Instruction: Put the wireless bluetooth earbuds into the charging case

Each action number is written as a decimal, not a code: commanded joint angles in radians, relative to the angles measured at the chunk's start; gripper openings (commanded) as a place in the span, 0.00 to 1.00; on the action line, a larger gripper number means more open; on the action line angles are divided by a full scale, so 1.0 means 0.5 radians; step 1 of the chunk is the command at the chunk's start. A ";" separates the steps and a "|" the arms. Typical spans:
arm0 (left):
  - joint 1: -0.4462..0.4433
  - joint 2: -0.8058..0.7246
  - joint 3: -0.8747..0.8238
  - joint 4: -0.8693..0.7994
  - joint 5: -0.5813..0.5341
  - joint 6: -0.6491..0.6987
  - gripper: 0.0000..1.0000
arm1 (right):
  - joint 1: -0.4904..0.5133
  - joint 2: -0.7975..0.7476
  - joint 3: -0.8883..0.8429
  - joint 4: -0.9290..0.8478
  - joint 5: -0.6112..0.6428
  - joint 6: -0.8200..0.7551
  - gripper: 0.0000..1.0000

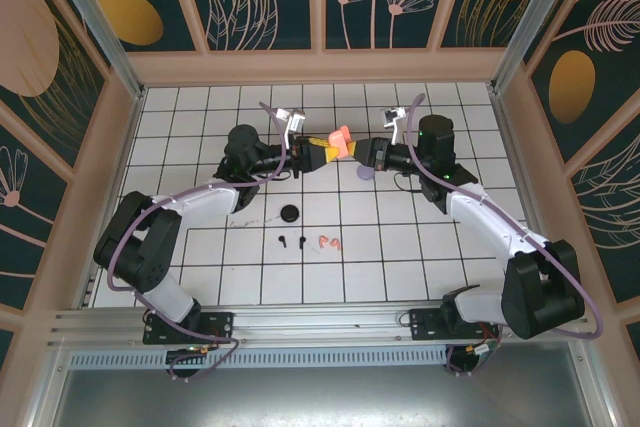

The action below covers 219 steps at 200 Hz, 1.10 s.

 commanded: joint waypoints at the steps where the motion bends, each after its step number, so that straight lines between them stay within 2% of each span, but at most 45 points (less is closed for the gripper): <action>1: -0.003 -0.042 -0.013 0.164 0.019 -0.048 0.00 | 0.005 0.014 -0.027 0.114 -0.068 0.012 0.19; 54: -0.006 -0.024 -0.031 0.178 -0.005 -0.072 0.00 | 0.007 0.001 -0.028 0.166 -0.035 0.064 0.00; 88: -0.006 0.000 -0.057 0.171 -0.088 -0.079 0.00 | 0.005 -0.020 -0.013 0.148 0.024 0.086 0.00; 108: -0.005 0.013 -0.059 0.158 -0.153 -0.083 0.12 | 0.004 -0.032 -0.003 0.102 0.072 0.069 0.00; 140: -0.002 -0.007 -0.058 0.014 -0.349 -0.017 0.43 | 0.003 -0.033 0.064 -0.099 0.236 -0.018 0.00; 179: 0.003 -0.106 -0.050 -0.221 -0.478 0.145 0.55 | -0.038 -0.036 0.124 -0.284 0.364 -0.106 0.00; 205: 0.038 -0.192 0.012 -0.513 -0.457 0.352 0.61 | -0.059 -0.028 0.182 -0.407 0.376 -0.220 0.00; 219: 0.064 -0.216 0.111 -0.773 -0.388 0.524 0.63 | -0.060 -0.013 0.234 -0.522 0.384 -0.327 0.00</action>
